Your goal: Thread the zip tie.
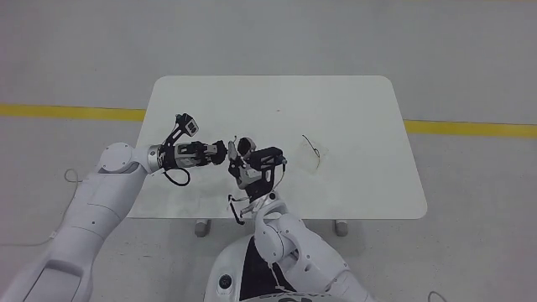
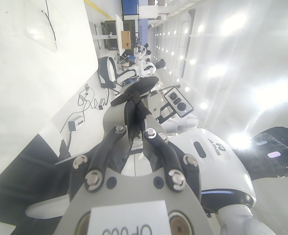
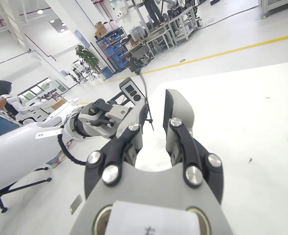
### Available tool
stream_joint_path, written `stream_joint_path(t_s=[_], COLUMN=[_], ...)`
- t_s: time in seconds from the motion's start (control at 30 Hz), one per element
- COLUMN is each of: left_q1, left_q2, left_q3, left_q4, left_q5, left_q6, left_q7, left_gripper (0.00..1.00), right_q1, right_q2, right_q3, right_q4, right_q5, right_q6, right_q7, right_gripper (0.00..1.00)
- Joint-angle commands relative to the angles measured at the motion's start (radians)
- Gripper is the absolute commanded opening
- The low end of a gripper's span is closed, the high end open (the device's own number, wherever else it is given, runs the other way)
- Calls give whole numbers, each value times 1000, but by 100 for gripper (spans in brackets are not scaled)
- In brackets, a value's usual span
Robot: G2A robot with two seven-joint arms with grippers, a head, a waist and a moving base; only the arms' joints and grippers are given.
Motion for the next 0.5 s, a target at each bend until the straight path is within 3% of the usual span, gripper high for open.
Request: stream_joint_path(t_s=[0.0,0.47], left_q1=[0,3], left_q2=[0,0], left_q3=[0,0], left_q4=[0,-6], left_q5=[0,-1], left_q6=[0,6], left_q7=[0,17], left_gripper=[0,0], right_q1=[-16,-38], right_q2=[4,11], right_q3=[14,28], right_q4=[-13,-34], right_q5=[-5,-26], right_q6=[0,-4], right_q7=[-14,-26], right_gripper=[100,100])
